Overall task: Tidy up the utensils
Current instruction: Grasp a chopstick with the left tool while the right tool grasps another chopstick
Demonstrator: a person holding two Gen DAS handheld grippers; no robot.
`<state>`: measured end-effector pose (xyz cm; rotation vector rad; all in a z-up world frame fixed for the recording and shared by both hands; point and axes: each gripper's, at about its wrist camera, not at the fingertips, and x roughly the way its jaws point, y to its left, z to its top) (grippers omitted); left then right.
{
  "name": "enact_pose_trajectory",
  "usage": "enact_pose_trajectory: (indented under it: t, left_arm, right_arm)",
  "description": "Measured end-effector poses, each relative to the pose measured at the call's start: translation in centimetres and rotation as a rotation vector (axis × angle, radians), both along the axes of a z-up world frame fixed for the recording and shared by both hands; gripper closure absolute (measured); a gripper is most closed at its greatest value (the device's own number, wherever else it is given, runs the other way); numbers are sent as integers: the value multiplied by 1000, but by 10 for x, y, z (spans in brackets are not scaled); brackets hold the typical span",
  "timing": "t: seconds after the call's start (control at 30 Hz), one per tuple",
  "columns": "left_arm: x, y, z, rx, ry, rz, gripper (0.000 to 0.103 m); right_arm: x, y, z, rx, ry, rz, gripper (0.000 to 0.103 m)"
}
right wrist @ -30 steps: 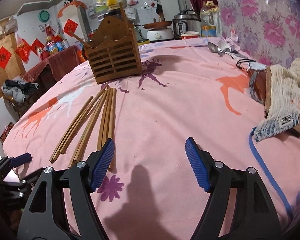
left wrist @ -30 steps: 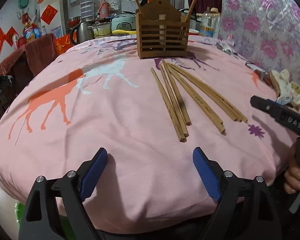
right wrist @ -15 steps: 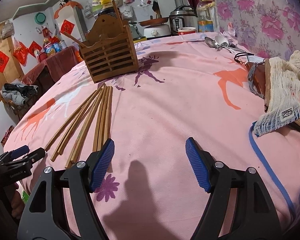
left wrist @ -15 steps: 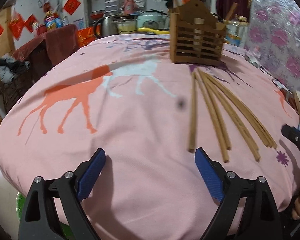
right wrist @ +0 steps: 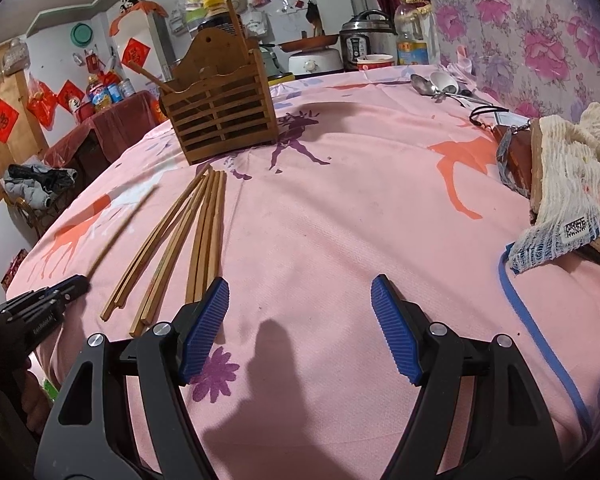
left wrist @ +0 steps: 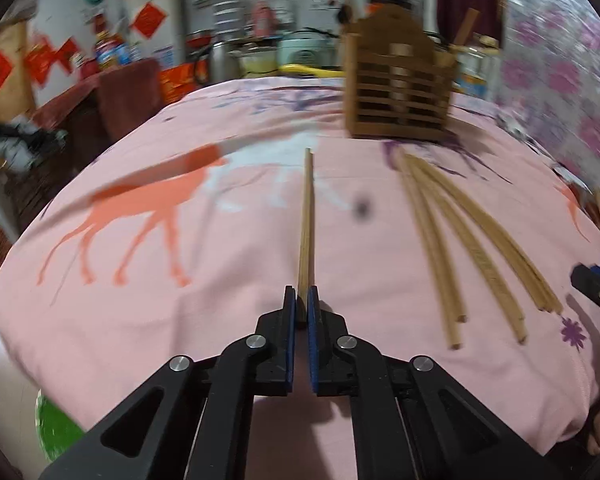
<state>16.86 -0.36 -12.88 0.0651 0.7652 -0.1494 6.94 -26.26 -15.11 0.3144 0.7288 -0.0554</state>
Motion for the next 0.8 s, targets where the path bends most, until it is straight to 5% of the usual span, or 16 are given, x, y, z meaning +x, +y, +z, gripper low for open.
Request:
enact_pose_trajectory:
  t: [0.3,0.47,0.6,0.67,0.8]
  left_arm:
    - [-8,14,0,-26,-19,11,91]
    - [-11,14,-2,-20,-28,16,52]
    - [-13,10,-3,4,-40,15,45]
    - [-13,11,-3,1,-38,18,43]
    - [-12,13,-3,0,-36,26,40]
  right_arm:
    - [-5,24,-2,-77,7,112,43]
    - [-4,27,-4,-81,19,132,46]
    - [-4,39,-5,-150,16,158,54]
    - [-1,34,-5,-176,18,126,66]
    - [-1,18,-5,-94,22,110,68]
